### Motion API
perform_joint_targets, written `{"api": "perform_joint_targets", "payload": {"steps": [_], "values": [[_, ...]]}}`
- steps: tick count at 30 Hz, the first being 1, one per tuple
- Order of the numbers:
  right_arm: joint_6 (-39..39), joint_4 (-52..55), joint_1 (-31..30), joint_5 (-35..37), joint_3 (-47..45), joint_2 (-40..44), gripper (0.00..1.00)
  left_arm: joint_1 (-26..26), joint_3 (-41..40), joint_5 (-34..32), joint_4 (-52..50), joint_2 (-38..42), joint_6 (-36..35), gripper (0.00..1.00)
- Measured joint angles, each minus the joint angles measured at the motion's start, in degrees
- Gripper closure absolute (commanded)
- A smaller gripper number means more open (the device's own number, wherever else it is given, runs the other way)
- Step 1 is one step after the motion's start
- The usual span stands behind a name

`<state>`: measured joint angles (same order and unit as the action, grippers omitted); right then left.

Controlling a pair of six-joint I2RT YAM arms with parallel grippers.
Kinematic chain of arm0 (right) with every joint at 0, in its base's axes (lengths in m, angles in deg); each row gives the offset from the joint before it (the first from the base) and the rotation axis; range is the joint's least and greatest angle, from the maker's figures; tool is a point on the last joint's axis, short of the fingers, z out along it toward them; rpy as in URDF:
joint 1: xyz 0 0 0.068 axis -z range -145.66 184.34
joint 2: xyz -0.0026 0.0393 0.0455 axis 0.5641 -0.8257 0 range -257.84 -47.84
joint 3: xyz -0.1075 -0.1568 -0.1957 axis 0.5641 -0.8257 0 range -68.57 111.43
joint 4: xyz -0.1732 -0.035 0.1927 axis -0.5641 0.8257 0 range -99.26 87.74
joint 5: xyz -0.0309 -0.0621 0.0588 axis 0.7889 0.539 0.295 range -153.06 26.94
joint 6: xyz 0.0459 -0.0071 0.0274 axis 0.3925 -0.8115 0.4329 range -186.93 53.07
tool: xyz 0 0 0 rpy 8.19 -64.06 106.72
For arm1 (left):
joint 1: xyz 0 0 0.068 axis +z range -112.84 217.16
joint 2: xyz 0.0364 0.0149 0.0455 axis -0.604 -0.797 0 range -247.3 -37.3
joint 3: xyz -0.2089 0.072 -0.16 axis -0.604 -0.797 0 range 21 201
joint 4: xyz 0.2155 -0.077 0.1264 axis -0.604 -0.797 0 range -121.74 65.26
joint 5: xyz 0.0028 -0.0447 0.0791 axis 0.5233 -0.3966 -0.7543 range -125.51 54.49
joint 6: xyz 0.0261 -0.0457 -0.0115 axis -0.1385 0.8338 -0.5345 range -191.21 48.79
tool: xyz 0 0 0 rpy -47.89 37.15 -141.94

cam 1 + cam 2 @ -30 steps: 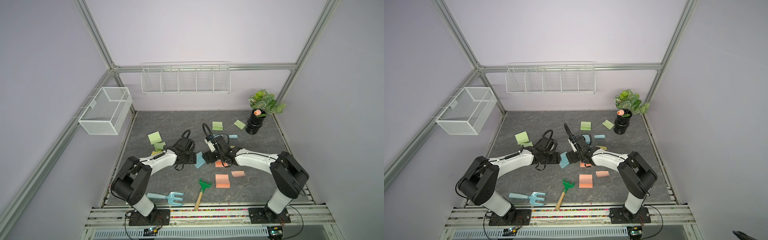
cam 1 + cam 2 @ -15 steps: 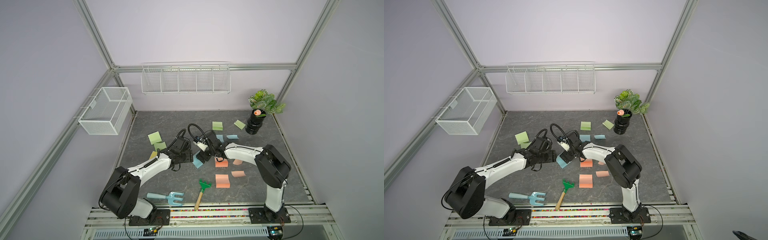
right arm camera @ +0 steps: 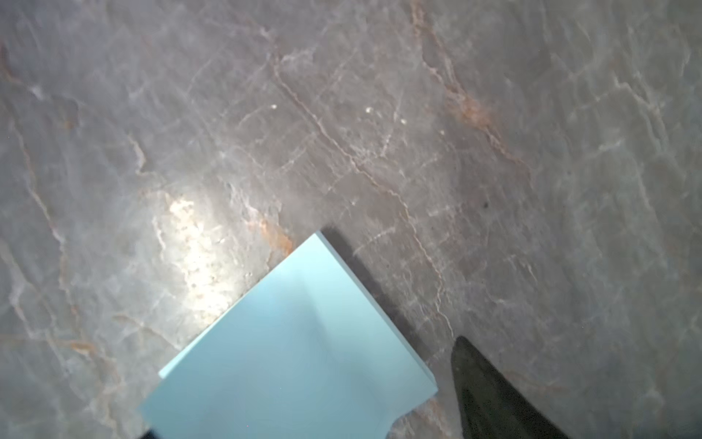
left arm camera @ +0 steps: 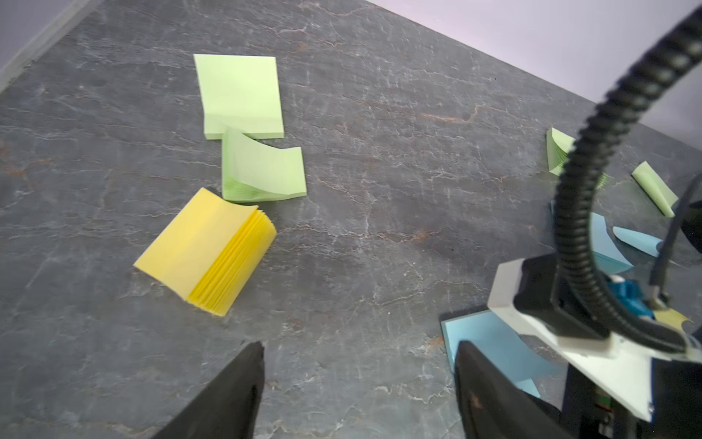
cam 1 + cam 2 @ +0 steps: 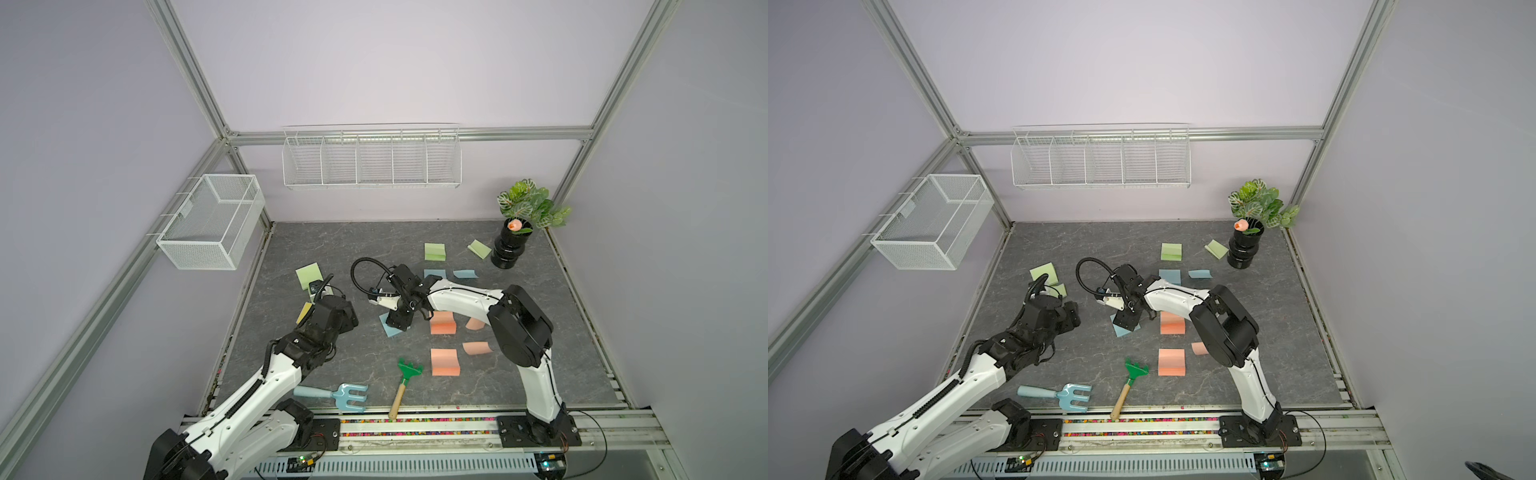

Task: Tear off pages from different memo pads
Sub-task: Pick up the memo pad from the center of the board.

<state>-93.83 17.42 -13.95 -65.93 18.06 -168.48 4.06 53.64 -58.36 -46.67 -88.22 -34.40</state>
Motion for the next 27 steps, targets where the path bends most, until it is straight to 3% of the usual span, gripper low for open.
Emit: {"api": "perform_joint_targets", "payload": {"steps": [3,5,13,21,27], "values": [[-1.0,0.5,-0.4,0.1,0.2,0.0,0.29,0.0,-1.1,-1.6,0.1,3.0,0.5,0.19],[-1.5,0.5,-0.6,0.2,0.2,0.0,0.35,0.0,-1.1,-2.2,0.3,4.0,0.6,0.19],[-4.4,-0.5,-0.7,-0.3,-4.5,3.2,0.93,0.0,-1.2,-2.8,1.1,4.5,1.1,0.19],[-6.2,-0.7,-0.6,-4.0,-5.6,7.0,0.94,0.0,-2.2,-1.2,3.2,4.6,1.0,0.19],[-6.1,-1.0,1.5,-10.2,-8.0,13.7,0.94,0.1,-5.4,7.0,9.8,5.7,-0.9,0.16]]}}
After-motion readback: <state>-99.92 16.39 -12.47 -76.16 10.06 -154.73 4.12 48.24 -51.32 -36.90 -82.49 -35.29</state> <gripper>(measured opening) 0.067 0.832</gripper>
